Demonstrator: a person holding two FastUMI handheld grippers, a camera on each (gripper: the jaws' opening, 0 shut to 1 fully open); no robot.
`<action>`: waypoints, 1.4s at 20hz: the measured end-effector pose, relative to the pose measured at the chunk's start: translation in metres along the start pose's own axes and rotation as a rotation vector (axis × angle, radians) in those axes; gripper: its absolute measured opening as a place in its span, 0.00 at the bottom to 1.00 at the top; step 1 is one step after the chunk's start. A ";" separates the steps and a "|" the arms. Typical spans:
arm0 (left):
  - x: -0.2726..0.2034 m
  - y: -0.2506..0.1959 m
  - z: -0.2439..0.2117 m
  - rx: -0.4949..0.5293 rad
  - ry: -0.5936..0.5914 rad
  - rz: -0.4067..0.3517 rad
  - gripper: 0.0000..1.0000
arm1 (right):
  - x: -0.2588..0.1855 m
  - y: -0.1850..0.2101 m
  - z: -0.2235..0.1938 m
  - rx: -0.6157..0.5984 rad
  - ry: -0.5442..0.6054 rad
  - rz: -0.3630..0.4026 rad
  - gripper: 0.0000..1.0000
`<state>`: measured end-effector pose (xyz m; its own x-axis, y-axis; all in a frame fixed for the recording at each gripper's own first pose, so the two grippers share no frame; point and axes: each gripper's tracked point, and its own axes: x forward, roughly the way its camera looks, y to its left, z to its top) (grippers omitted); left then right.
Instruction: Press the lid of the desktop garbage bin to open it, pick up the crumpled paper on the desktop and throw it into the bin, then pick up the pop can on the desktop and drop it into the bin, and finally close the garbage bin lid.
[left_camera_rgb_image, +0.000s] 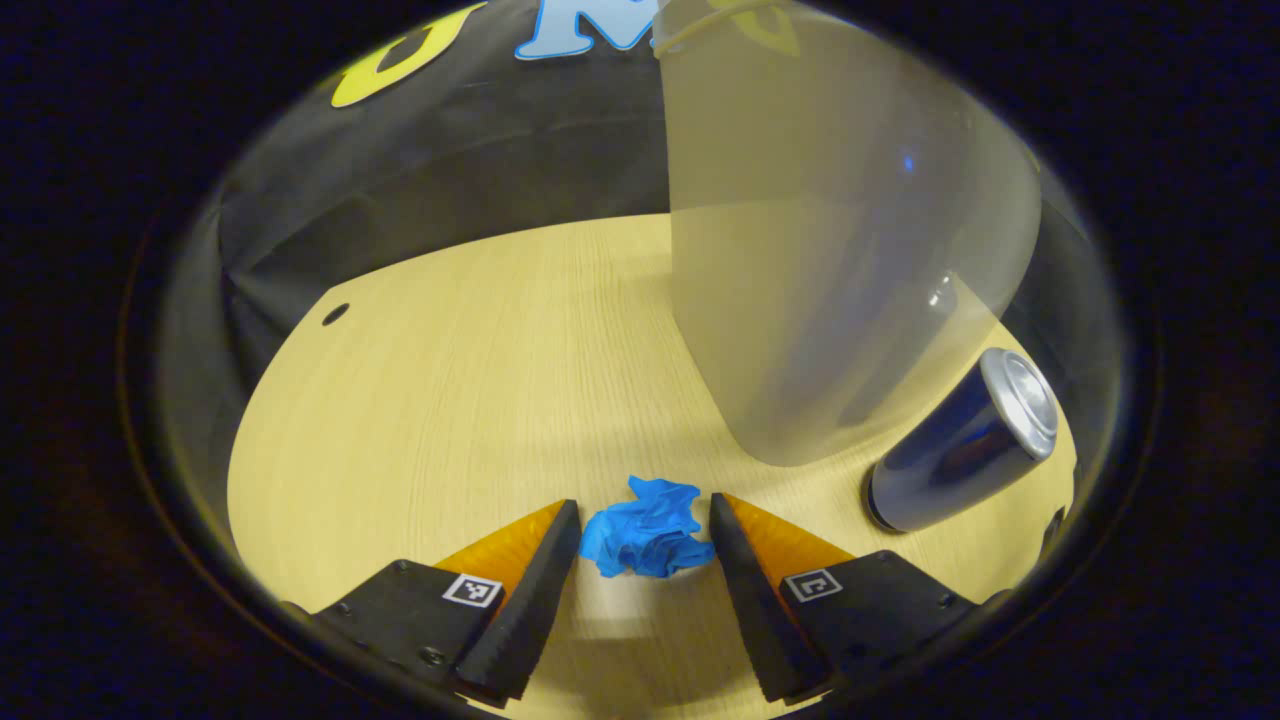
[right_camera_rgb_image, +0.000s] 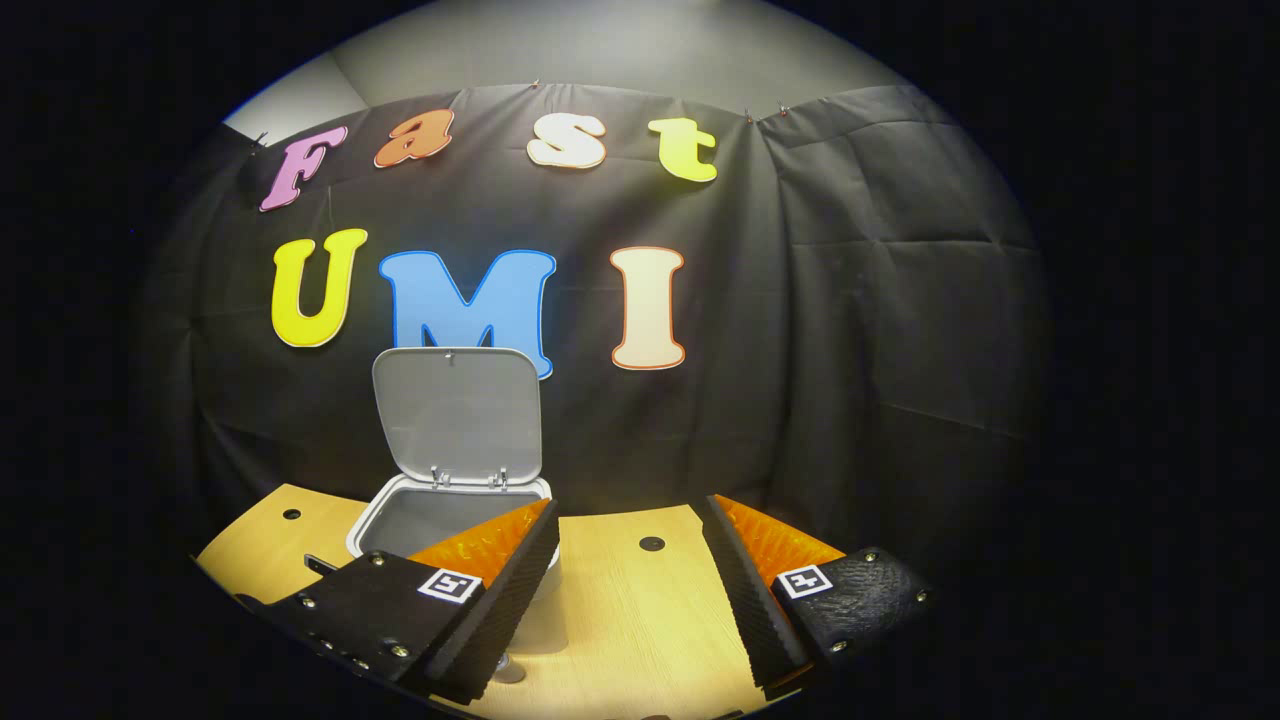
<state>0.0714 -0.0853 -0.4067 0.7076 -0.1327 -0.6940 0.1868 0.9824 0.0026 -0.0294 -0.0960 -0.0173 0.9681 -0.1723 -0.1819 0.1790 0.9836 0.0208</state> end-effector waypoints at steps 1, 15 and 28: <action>0.002 0.003 0.003 0.003 -0.003 0.004 0.82 | 0.000 0.002 0.000 -0.001 0.001 0.004 0.92; -0.036 0.030 0.019 0.010 0.000 0.053 0.40 | 0.005 0.011 -0.002 -0.001 0.003 0.039 0.92; -0.154 0.016 0.194 0.010 -0.337 -0.015 0.42 | 0.010 0.029 0.002 0.040 -0.026 0.089 0.92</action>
<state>0.0970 -0.0746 -0.1601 0.8899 -0.1850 -0.4169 0.2048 0.9788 0.0027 -0.0140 -0.0691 -0.0166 0.9845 -0.0864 -0.1524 0.0986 0.9923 0.0746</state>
